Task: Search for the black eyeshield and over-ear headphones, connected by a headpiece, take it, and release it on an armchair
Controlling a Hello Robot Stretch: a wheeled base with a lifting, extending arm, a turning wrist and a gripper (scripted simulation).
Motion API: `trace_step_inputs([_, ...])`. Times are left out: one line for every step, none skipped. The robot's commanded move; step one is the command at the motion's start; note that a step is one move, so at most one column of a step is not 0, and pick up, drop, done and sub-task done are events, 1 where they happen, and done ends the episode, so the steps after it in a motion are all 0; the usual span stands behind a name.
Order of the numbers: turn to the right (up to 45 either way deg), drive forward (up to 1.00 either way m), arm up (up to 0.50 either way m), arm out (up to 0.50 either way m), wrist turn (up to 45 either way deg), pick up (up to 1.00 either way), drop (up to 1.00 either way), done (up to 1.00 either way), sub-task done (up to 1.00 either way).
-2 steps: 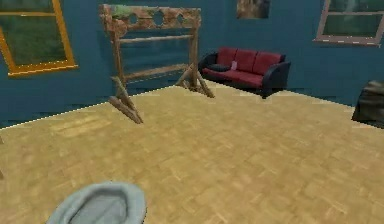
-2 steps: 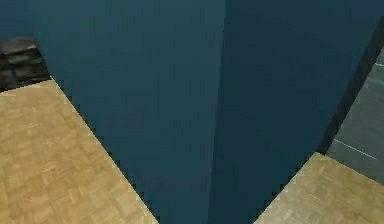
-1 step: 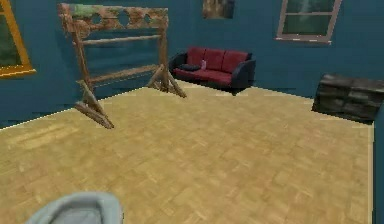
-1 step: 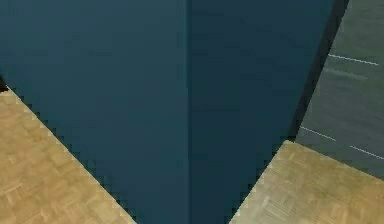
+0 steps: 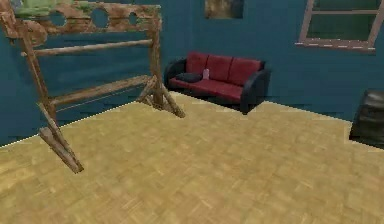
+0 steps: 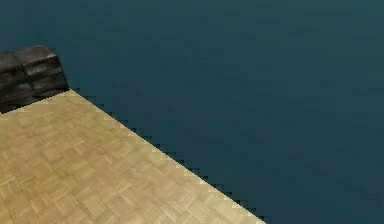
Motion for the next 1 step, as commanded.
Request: trace_step_inputs([0.0, 0.35, 0.00, 0.00, 0.0, 0.00, 0.00, 0.00, 0.00])
